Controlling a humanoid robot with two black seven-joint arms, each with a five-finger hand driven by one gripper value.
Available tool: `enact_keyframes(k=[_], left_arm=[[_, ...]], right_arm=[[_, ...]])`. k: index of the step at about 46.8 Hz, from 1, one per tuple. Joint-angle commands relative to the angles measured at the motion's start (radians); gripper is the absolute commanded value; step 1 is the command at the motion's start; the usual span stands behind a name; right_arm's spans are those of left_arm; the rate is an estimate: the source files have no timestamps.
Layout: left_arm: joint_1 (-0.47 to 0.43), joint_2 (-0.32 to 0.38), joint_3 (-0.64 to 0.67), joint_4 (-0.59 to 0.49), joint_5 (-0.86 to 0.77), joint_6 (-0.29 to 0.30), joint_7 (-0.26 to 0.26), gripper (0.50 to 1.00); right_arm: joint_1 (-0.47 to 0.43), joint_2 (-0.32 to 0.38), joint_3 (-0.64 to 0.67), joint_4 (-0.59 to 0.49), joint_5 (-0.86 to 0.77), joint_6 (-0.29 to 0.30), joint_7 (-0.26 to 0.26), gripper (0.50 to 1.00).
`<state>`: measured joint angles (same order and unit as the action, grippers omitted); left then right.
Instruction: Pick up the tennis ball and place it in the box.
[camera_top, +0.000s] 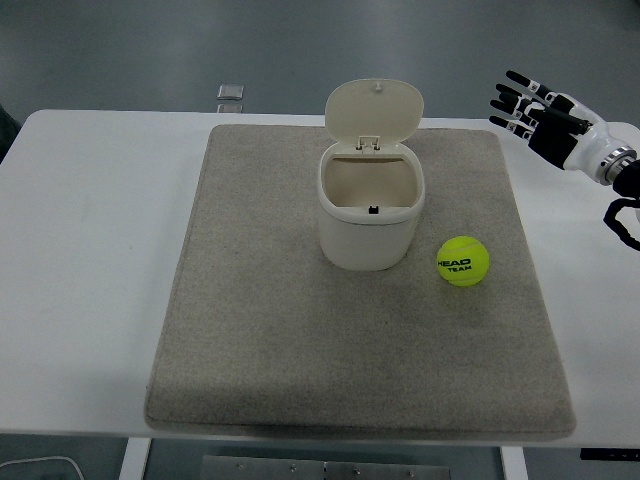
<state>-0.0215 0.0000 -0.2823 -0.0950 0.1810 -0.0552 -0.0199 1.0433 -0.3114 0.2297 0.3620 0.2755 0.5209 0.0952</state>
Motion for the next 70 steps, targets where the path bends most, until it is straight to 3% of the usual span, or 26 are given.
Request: enact_keyframes(k=[1,42,64,70], left_arm=[[0.0,0.0,0.0,0.0,0.0,0.0,0.0,0.992],[0.0,0.0,0.002,-0.002,0.0,0.002,0.0,0.992],[0.0,0.0,0.0,-0.002,0.0,0.002,0.0,0.992],[0.0,0.0,0.0,-0.002,0.0,0.002,0.0,0.992]], right_arm=[[0.0,0.008,-0.001,0.0,0.001,0.001,-0.002,0.919],[-0.003,0.012,0.037,-0.009,0.034,-0.036,0.001,0.919],[-0.003,0.017,0.039,-0.023,0.027,-0.019,0.006,0.919],[-0.002,0.012,0.037,-0.015,0.011,0.001,0.029,0.919]])
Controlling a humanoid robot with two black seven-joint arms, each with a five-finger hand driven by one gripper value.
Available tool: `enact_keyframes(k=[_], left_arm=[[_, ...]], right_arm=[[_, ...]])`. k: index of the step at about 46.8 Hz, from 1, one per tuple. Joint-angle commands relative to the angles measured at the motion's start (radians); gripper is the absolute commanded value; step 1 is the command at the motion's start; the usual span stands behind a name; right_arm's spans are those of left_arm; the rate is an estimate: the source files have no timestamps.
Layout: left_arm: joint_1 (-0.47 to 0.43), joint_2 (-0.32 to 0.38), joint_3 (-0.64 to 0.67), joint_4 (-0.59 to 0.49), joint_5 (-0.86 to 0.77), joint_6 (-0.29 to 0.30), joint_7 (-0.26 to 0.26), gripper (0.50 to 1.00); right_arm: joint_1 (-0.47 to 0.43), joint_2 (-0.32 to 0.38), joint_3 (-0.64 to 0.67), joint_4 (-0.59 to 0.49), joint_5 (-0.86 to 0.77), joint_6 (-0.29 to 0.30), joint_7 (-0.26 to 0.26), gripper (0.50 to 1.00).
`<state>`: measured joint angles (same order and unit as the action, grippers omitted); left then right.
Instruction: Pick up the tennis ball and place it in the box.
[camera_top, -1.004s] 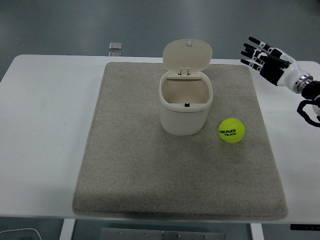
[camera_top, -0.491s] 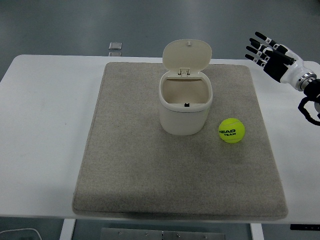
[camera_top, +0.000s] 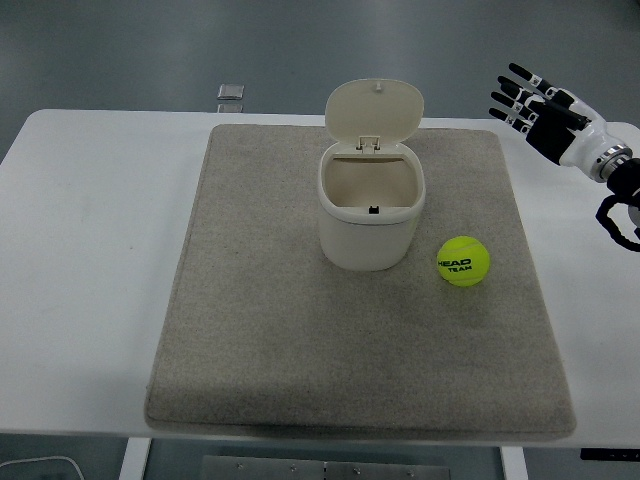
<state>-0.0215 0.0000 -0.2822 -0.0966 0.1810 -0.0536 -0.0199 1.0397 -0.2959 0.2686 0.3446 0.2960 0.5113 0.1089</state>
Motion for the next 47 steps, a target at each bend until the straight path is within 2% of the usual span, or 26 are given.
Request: enact_keyframes(k=[1,15,22,35,47], left_arm=[[0.0,0.0,0.0,0.0,0.0,0.0,0.0,0.992],[0.0,0.0,0.0,0.0,0.0,0.0,0.0,0.992],[0.0,0.0,0.001,0.0,0.0,0.0,0.0,0.992],[0.0,0.0,0.001,0.0,0.0,0.0,0.0,0.992],[0.0,0.0,0.0,0.0,0.0,0.0,0.0,0.992]], right_arm=[[0.002,-0.003,-0.002,0.001,-0.011,0.012,0.02,0.919],[0.013,-0.002,0.0,0.002,-0.072,0.0,0.031,0.917],[0.023,-0.005,0.0,0.002,-0.155,-0.016,0.032,0.917],[0.042,-0.032,-0.003,0.028,-0.284,-0.017,0.072,0.917],[0.066,-0.101,-0.012,0.111,-0.514,-0.017,0.138,0.915]])
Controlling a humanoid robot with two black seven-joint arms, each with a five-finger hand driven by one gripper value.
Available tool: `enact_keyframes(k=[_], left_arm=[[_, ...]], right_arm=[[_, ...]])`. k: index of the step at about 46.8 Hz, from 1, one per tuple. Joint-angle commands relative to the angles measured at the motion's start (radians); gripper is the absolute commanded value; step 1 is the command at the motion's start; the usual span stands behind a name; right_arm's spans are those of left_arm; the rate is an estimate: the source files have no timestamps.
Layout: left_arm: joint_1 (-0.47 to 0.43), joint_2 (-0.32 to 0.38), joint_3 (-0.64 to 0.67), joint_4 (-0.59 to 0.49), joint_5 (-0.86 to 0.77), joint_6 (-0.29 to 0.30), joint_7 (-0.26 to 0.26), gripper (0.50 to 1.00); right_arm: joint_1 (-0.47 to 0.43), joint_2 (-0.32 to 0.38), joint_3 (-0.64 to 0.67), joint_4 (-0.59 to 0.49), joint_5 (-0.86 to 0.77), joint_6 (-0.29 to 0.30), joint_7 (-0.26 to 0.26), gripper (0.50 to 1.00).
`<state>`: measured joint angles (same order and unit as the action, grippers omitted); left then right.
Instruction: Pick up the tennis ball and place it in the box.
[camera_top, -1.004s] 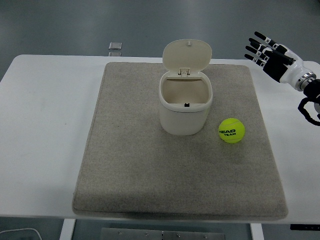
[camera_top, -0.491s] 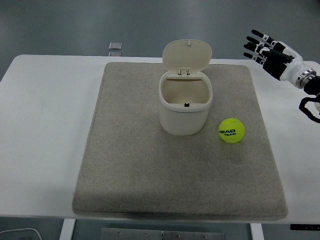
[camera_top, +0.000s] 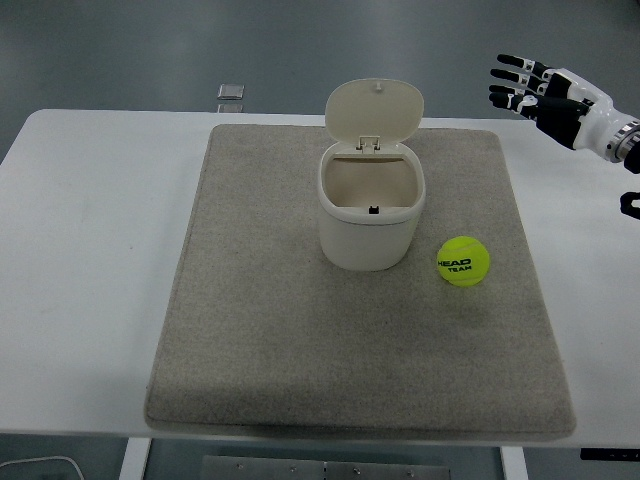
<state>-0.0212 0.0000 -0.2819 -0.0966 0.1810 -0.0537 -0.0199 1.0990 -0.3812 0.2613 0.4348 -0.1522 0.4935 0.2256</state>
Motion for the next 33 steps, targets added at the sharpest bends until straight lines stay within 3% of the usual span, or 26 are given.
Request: enact_keyframes(k=[1,19,33], left_arm=[[0.0,0.0,0.0,0.0,0.0,0.0,0.0,0.992],[0.0,0.0,0.001,0.0,0.0,0.0,0.0,0.992],[0.0,0.0,0.0,0.0,0.0,0.0,0.0,0.992]], right_arm=[[0.009,-0.021,-0.005,0.027,-0.09,0.0,0.029,0.913],[0.01,-0.128,-0.007,0.171,-0.481,0.007,0.138,0.913],[-0.022,-0.281,-0.013,0.409,-0.668,-0.006,0.167,0.913]])
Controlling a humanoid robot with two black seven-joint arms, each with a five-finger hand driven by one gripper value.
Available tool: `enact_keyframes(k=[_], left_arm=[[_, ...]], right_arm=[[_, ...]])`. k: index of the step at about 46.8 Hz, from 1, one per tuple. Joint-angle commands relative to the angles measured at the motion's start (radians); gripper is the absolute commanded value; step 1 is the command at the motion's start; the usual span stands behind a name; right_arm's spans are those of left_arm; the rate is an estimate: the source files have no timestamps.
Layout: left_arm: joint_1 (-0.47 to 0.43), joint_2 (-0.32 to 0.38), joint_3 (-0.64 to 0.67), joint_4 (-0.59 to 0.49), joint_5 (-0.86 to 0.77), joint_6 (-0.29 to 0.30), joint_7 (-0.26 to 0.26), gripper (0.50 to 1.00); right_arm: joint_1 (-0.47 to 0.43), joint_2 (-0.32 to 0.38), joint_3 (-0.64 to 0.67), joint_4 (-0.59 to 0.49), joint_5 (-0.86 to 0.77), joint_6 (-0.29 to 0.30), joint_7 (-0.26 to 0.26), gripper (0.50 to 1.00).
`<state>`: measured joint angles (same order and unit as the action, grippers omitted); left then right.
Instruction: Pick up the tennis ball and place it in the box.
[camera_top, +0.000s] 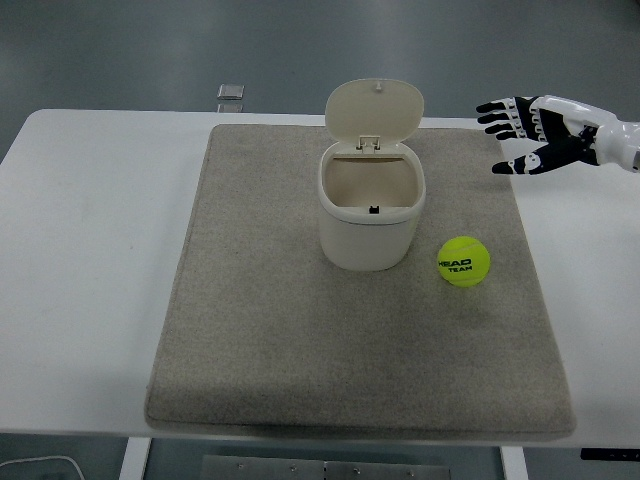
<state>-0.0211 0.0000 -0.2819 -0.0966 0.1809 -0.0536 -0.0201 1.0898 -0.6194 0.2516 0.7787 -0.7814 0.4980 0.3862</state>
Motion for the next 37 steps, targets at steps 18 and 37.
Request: enact_keyframes(k=[18,37], left_arm=[[0.0,0.0,0.0,0.0,0.0,0.0,0.0,0.992],[0.0,0.0,0.0,0.0,0.0,0.0,0.0,0.992]], right_arm=[[-0.116,-0.141,-0.003,0.272,-0.182,-0.113,0.023,0.913],[-0.18,-0.154,-0.003,0.367,-0.329,-0.242,0.051,0.913]])
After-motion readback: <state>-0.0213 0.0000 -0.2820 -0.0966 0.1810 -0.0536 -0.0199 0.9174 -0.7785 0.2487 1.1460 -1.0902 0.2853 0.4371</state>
